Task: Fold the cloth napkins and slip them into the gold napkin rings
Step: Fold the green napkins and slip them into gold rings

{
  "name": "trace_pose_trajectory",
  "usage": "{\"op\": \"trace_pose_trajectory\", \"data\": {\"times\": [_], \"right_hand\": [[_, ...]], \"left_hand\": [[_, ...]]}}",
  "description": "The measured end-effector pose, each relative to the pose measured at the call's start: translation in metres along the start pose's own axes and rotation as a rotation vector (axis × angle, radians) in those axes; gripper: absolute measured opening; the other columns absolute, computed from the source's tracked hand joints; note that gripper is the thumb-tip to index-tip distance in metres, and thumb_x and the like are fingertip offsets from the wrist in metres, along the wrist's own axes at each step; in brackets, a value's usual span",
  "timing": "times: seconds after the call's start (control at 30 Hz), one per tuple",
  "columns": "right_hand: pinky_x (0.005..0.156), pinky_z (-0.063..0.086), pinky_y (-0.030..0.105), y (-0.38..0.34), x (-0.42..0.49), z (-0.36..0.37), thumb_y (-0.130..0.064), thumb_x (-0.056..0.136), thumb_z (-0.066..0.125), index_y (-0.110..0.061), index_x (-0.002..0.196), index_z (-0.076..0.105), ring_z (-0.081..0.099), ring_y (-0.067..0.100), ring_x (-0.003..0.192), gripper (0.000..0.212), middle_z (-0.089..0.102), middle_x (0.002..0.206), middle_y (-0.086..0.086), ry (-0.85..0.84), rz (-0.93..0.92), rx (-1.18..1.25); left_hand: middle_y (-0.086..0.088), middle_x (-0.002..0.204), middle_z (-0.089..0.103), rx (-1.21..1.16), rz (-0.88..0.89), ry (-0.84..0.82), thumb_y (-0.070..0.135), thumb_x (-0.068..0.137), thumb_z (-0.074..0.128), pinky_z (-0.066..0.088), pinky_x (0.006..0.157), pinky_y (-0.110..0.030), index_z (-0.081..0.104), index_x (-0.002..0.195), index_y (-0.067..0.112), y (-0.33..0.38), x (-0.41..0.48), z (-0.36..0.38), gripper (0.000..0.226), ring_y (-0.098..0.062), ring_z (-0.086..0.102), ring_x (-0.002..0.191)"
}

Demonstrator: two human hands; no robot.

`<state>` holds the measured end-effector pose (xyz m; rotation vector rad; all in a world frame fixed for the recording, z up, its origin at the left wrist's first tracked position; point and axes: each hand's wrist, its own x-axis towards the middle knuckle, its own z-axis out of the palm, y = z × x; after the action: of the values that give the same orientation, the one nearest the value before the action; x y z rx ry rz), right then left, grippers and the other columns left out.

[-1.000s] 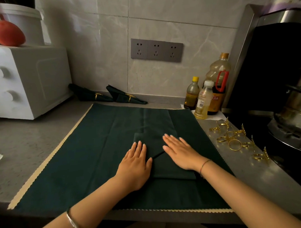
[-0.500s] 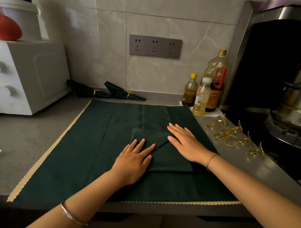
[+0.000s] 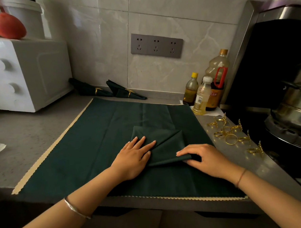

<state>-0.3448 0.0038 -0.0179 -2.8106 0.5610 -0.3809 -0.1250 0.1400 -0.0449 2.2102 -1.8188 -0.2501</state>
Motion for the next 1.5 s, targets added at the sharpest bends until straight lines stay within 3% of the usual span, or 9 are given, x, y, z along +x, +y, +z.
{"op": "trace_pose_trajectory", "data": {"times": [0.13, 0.27, 0.63, 0.97, 1.07, 1.13, 1.27, 1.43, 1.5], "right_hand": [[0.082, 0.044, 0.007, 0.001, 0.009, -0.002, -0.021, 0.087, 0.064, -0.039, 0.094, 0.064, 0.058, -0.010, 0.094, 0.020, 0.065, 0.097, -0.022, 0.089, 0.137, 0.341], [0.073, 0.049, 0.013, 0.004, 0.020, 0.006, -0.025, 0.083, 0.068, -0.026, 0.085, 0.068, 0.064, 0.002, 0.082, 0.003, 0.069, 0.089, -0.008, 0.200, 0.251, 0.447], [0.068, 0.048, 0.021, 0.011, 0.044, 0.017, -0.026, 0.073, 0.079, -0.020, 0.072, 0.069, 0.061, 0.012, 0.071, 0.012, 0.066, 0.088, 0.000, 0.234, 0.425, 0.386], [0.059, 0.038, 0.011, 0.003, 0.053, 0.012, -0.026, 0.077, 0.076, -0.018, 0.074, 0.070, 0.055, 0.001, 0.068, 0.010, 0.060, 0.075, -0.014, 0.123, 0.419, 0.245], [0.058, 0.039, 0.011, 0.001, 0.056, 0.010, -0.027, 0.078, 0.076, -0.019, 0.074, 0.070, 0.054, 0.001, 0.068, 0.011, 0.059, 0.074, -0.014, 0.106, 0.421, 0.216], [0.058, 0.039, 0.011, 0.001, 0.056, 0.007, -0.028, 0.078, 0.076, -0.020, 0.073, 0.069, 0.054, 0.001, 0.067, 0.011, 0.059, 0.073, -0.014, 0.096, 0.420, 0.205], [0.059, 0.036, 0.016, 0.001, 0.061, 0.002, -0.031, 0.079, 0.074, -0.023, 0.075, 0.067, 0.048, 0.000, 0.065, 0.011, 0.053, 0.076, -0.016, 0.076, 0.382, 0.110], [0.075, 0.046, 0.026, 0.011, 0.071, 0.001, -0.036, 0.077, 0.074, -0.022, 0.084, 0.067, 0.052, 0.009, 0.083, 0.017, 0.052, 0.094, -0.006, 0.135, 0.402, 0.032], [0.081, 0.047, 0.027, 0.016, 0.073, 0.003, -0.037, 0.076, 0.075, -0.021, 0.090, 0.063, 0.054, 0.013, 0.092, 0.025, 0.052, 0.101, -0.003, 0.157, 0.437, 0.048]], "left_hand": [[0.011, 0.160, 0.004, -0.135, 0.025, -0.015, 0.060, 0.095, 0.019, -0.006, 0.118, -0.033, 0.013, 0.144, 0.054, 0.001, -0.004, -0.004, 0.050, -0.015, -0.010, 0.147], [0.013, 0.159, 0.004, -0.134, 0.031, -0.039, 0.065, 0.092, 0.027, -0.008, 0.117, -0.032, 0.019, 0.143, 0.054, 0.001, -0.008, -0.008, 0.053, -0.014, -0.010, 0.147], [0.012, 0.159, 0.007, -0.169, 0.032, -0.035, 0.041, 0.103, 0.027, -0.008, 0.117, -0.033, 0.025, 0.142, 0.051, -0.002, -0.003, -0.008, 0.040, -0.015, -0.008, 0.147], [0.007, 0.159, 0.015, -0.153, 0.027, -0.064, 0.044, 0.103, 0.018, -0.007, 0.117, -0.039, 0.025, 0.147, 0.040, -0.022, 0.054, -0.028, 0.045, -0.015, -0.001, 0.147], [0.002, 0.154, 0.031, -0.059, 0.010, -0.008, 0.041, 0.103, 0.025, 0.015, 0.117, -0.037, 0.034, 0.146, 0.033, -0.026, 0.073, -0.033, 0.045, -0.020, 0.023, 0.143], [-0.002, 0.140, 0.047, -0.003, -0.013, 0.053, 0.042, 0.102, 0.032, 0.037, 0.104, -0.036, 0.045, 0.139, 0.030, -0.023, 0.077, -0.037, 0.042, -0.022, 0.044, 0.128], [-0.004, 0.112, 0.064, 0.147, -0.099, 0.156, 0.046, 0.100, 0.037, 0.046, 0.077, -0.032, 0.061, 0.116, 0.019, -0.016, 0.074, -0.049, 0.040, -0.023, 0.061, 0.100], [-0.010, 0.117, 0.061, 0.131, -0.188, 0.070, 0.048, 0.093, 0.051, 0.049, 0.084, -0.034, 0.041, 0.133, 0.012, 0.003, 0.052, -0.052, 0.054, -0.026, 0.062, 0.102], [-0.010, 0.105, 0.065, -0.079, -0.198, -0.003, 0.044, 0.092, 0.055, 0.053, 0.075, -0.031, 0.029, 0.140, 0.012, 0.017, 0.041, -0.048, 0.063, -0.022, 0.069, 0.079]]}}
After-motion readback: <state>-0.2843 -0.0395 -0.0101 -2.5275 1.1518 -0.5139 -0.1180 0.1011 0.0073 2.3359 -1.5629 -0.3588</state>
